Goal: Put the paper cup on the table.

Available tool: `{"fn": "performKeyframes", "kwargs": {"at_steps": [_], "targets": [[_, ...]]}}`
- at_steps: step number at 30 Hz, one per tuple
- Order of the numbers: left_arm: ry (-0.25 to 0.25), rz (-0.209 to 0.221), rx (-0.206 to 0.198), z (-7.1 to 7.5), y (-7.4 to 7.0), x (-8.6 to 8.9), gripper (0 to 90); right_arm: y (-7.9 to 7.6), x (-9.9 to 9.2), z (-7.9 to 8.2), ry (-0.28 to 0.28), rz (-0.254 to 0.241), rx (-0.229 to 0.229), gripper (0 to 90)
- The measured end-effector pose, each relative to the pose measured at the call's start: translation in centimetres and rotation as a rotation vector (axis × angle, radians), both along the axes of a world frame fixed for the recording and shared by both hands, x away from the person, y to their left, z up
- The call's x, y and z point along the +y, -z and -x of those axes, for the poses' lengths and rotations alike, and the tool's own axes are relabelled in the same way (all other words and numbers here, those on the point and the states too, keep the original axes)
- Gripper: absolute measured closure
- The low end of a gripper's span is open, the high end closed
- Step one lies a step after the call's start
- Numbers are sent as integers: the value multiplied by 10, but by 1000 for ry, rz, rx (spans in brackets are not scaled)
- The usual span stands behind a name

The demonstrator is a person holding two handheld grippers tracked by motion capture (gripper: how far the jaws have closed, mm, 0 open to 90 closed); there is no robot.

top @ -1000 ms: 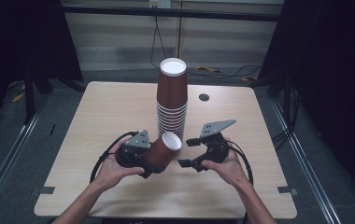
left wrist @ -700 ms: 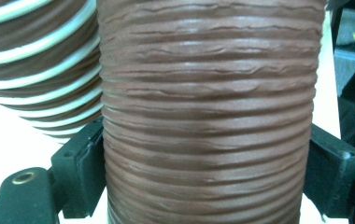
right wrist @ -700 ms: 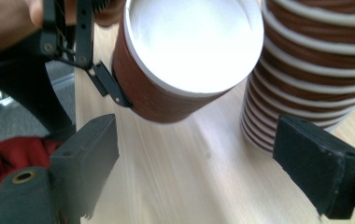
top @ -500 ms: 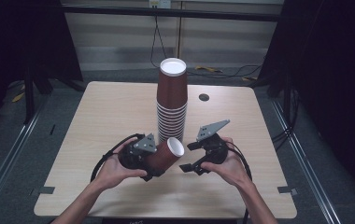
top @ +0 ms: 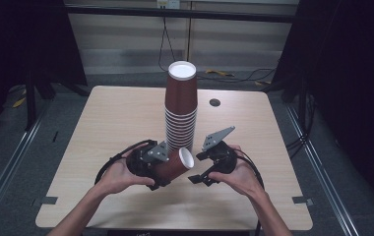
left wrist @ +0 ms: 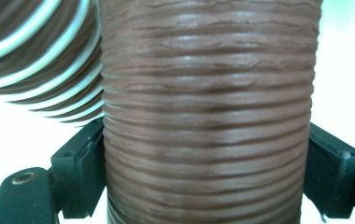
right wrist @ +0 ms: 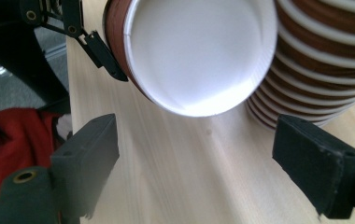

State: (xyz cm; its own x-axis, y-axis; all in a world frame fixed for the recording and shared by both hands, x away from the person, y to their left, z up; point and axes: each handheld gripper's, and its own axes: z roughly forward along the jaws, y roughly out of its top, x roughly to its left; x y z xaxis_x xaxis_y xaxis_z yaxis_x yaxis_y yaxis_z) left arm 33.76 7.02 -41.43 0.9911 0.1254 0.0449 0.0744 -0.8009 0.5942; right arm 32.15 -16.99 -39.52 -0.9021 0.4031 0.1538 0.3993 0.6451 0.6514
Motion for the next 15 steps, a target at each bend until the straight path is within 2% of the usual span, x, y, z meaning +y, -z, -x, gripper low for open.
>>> {"fn": "performKeyframes", "kwargs": {"at_steps": [3, 6, 8, 12, 14, 15], "targets": [[-2, -9, 2, -1, 2, -4, 150, 2, 2, 1, -7, 43, -7, 150], [1, -52, 0, -1, 4, -9, 150, 2, 3, 2, -25, 58, -3, 146], [11, -74, -3, 1, 6, -13, 150, 2, 4, 2, -31, 76, -9, 148], [24, -84, -6, 4, 8, -17, 150, 6, 8, 2, -53, 111, 7, 168], [44, -115, -15, 3, 7, -18, 150, 8, 10, 1, -57, 121, 6, 168], [26, -97, -2, 5, 9, -18, 150, 8, 10, 1, -58, 122, 10, 168]]}}
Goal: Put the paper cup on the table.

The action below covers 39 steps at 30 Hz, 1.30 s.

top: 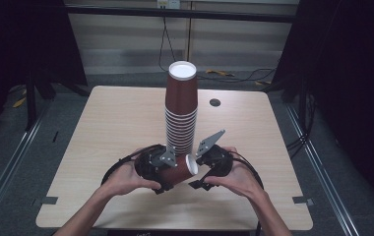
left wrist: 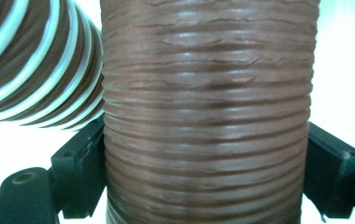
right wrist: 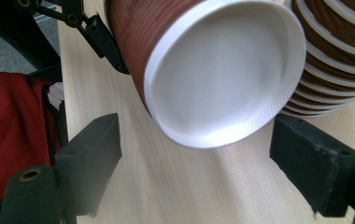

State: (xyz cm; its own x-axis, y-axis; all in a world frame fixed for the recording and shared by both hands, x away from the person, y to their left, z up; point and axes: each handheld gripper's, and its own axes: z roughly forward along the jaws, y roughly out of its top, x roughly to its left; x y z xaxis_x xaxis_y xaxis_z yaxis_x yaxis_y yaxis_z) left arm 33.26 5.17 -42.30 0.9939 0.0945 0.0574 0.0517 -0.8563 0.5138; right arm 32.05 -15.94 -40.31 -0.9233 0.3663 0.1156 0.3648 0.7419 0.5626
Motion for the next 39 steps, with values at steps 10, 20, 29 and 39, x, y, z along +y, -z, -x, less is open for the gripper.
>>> {"fn": "performKeyframes", "kwargs": {"at_steps": [10, 20, 29, 39], "targets": [[65, -71, -13, 9, 5, -9, 150, 5, 11, 0, -30, 65, 42, 168], [83, -87, -16, 14, 7, -16, 150, 7, 14, 0, -43, 56, 55, 179], [149, -132, -40, 14, 5, -18, 150, 7, 16, -1, -78, 42, 86, 181], [153, -105, -32, 16, 7, -17, 149, 8, 18, -1, -95, 38, 103, 230]]}}
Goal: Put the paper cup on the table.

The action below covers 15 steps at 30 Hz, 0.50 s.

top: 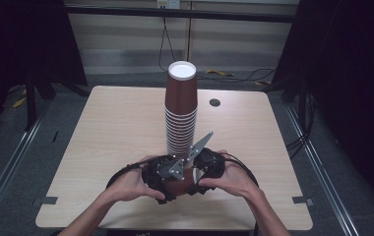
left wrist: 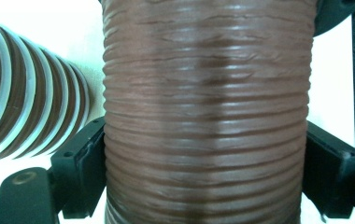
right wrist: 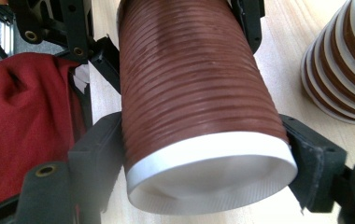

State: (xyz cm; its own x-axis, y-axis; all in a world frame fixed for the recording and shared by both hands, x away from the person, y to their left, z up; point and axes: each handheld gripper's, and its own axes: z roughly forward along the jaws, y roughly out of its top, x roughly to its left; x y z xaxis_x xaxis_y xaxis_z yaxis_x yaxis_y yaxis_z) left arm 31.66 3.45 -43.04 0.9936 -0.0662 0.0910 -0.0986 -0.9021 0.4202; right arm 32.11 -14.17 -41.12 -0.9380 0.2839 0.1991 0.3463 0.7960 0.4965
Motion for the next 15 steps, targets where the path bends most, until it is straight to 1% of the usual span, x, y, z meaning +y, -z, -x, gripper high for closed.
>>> {"fn": "performKeyframes", "kwargs": {"at_steps": [1, 2, 3, 4, 5, 6, 7, 8, 9, 10, 11, 13, 14, 15], "targets": [[5, -2, -4, 0, 0, 0, 148, 0, 0, 0, -3, 0, 5, 234], [24, -11, -18, -2, -1, 1, 144, 0, -1, 0, -3, -2, 2, 235], [9, 8, -12, -1, 0, 1, 140, -1, -1, 0, -6, -4, -5, 236], [3, 19, -15, -1, 0, 1, 136, -1, -1, 0, -3, -4, -5, 236], [-39, 65, 10, 2, 2, 1, 131, -2, -1, 1, 4, -7, -9, 237], [-20, 53, 4, 1, 0, 2, 128, -2, -2, 1, 1, -9, -10, 237], [-20, 59, 2, 1, 0, 2, 125, -2, -2, 1, 1, -11, -9, 238], [-26, 75, 17, 2, 1, 3, 123, -3, -2, 1, 4, -11, -11, 238], [-27, 85, 14, 2, 1, 3, 119, -3, -2, 1, 4, -11, -5, 239], [-33, 93, 15, 1, 0, 4, 119, -3, -3, 1, 0, -12, -10, 239], [-29, 101, 8, 0, -1, 5, 117, -3, -3, 1, 3, -12, -9, 240], [-22, 127, 13, 0, -2, 6, 120, -2, -3, 1, -1, -13, -9, 240], [-23, 133, 18, 0, -3, 7, 124, -2, -2, 1, 6, -12, -6, 240], [-24, 138, 14, 0, -4, 7, 125, -2, -2, 1, 1, -10, -8, 240]]}}
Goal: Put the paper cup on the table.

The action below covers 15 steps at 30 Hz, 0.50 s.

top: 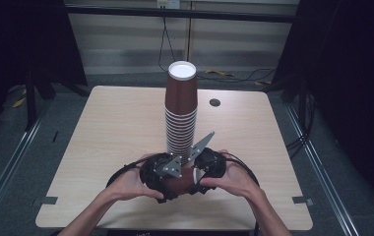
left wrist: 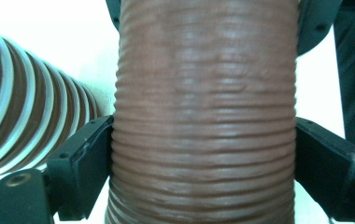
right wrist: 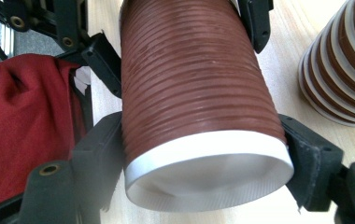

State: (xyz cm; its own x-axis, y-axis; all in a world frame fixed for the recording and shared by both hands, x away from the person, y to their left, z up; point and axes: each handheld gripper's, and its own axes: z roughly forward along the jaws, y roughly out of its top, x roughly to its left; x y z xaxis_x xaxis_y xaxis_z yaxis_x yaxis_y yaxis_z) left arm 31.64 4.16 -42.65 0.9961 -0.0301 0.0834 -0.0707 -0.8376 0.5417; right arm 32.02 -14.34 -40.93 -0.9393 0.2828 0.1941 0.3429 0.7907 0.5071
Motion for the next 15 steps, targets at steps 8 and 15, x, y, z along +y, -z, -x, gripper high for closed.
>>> {"fn": "performKeyframes", "kwargs": {"at_steps": [8, 15], "targets": [[-20, 69, 9, -2, -4, 7, 131, -2, -2, -1, 11, -20, -4, 240], [-14, 133, 20, -4, -8, 13, 131, -4, -6, -2, 5, -48, 2, 240]]}}
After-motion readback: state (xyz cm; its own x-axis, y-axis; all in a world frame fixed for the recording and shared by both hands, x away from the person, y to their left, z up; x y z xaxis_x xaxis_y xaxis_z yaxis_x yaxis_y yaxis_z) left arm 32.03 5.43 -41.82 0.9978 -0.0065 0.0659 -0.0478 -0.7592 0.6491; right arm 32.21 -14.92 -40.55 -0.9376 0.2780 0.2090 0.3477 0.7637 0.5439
